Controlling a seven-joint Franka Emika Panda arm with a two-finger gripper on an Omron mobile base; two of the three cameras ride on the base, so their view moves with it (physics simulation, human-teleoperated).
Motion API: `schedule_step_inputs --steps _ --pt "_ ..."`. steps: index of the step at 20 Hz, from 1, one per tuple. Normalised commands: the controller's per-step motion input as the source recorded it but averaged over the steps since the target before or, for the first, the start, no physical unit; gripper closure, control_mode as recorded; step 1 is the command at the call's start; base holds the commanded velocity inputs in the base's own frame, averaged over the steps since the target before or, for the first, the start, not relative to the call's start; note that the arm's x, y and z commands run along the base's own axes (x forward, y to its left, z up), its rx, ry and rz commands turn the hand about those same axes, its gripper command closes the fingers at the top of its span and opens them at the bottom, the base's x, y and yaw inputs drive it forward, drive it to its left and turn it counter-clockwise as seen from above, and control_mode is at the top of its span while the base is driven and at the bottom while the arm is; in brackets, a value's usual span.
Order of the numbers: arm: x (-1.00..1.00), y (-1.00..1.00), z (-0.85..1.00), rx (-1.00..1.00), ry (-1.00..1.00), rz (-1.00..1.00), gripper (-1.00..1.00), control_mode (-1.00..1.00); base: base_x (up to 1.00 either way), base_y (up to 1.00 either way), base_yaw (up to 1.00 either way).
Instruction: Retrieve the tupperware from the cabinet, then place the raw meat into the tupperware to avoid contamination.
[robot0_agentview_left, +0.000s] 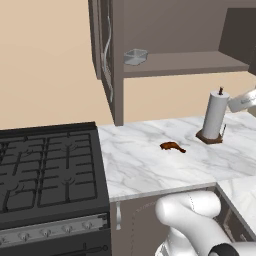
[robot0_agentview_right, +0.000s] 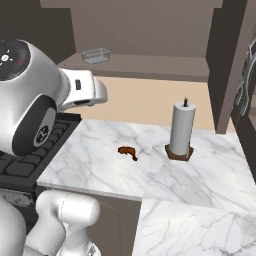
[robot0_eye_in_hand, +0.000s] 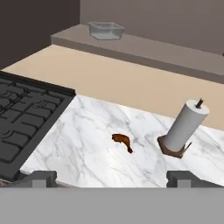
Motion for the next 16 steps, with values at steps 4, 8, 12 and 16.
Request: schedule_step_inputs --steps 4,8,12,16 --pt "0.01 0.00 0.46 0.05 -0.13 -0.08 -1.00 -1.00 0.00 0.00 0.00" --pt "0.18 0.01 0.28 0.06 -0.07 -0.11 -1.00 -1.00 0.00 0.00 0.00" --pt "0.28 0.04 0.15 0.11 -0.02 -0.11 -1.00 -1.00 0.00 0.00 0.00" --pt "0.32 0.01 0.11 0.11 -0.03 -0.11 -1.00 -1.00 0.00 0.00 0.00"
